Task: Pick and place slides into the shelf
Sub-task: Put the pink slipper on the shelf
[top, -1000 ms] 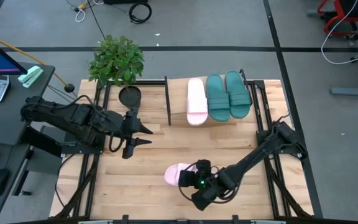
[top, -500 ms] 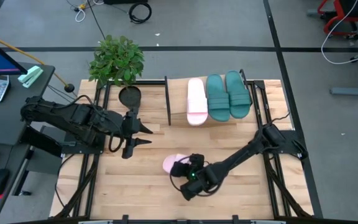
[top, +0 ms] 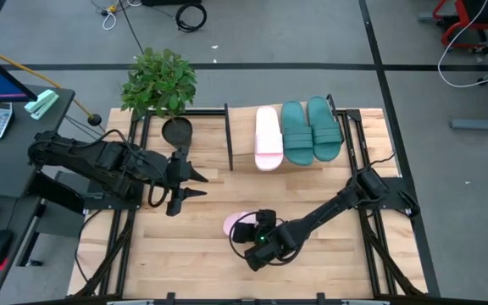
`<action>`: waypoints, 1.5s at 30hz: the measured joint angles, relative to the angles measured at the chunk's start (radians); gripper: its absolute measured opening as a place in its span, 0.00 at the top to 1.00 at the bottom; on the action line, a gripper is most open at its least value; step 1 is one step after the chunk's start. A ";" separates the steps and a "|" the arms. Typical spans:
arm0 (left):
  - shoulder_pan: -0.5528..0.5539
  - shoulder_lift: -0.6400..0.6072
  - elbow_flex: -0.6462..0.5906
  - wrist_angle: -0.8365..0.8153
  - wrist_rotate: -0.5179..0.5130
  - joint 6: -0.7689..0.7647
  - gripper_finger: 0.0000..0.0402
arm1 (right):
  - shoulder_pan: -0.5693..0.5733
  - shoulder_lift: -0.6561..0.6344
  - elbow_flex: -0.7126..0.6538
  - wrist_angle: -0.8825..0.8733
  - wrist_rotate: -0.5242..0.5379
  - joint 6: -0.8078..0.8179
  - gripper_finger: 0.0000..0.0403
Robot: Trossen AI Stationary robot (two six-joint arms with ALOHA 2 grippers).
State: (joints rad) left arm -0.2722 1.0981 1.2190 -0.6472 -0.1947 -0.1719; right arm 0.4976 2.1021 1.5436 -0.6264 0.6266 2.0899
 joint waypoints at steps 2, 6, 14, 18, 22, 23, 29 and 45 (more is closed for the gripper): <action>0.000 0.000 0.000 0.000 0.000 0.000 0.57 | -0.002 0.000 0.000 0.026 -0.001 -0.016 0.72; 0.000 0.000 0.000 0.000 0.000 0.000 0.57 | -0.007 0.000 0.000 0.071 -0.027 -0.048 0.64; 0.000 0.000 0.000 0.000 0.000 0.000 0.57 | -0.021 -0.031 0.000 0.028 -0.100 -0.119 0.50; -0.001 0.000 0.000 0.000 0.000 -0.001 0.57 | -0.024 -0.076 0.000 -0.052 -0.151 -0.167 0.45; -0.001 0.000 0.000 -0.007 0.001 -0.048 0.57 | 0.002 -0.140 0.000 -0.185 -0.208 -0.190 0.44; -0.001 0.000 0.000 -0.015 0.001 -0.066 0.57 | 0.012 -0.160 0.000 -0.225 -0.214 -0.193 0.44; -0.020 0.000 -0.025 -0.036 -0.001 -0.219 0.57 | 0.109 -0.281 0.000 -0.540 -0.298 -0.149 0.47; -0.174 0.001 -0.405 0.204 -0.392 -1.159 0.57 | 0.355 -0.556 -0.110 -0.948 -0.361 -0.015 0.53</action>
State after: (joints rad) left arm -0.4462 1.0987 0.8143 -0.4435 -0.5870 -1.3309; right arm 0.8525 1.5463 1.4340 -1.5743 0.2658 2.0750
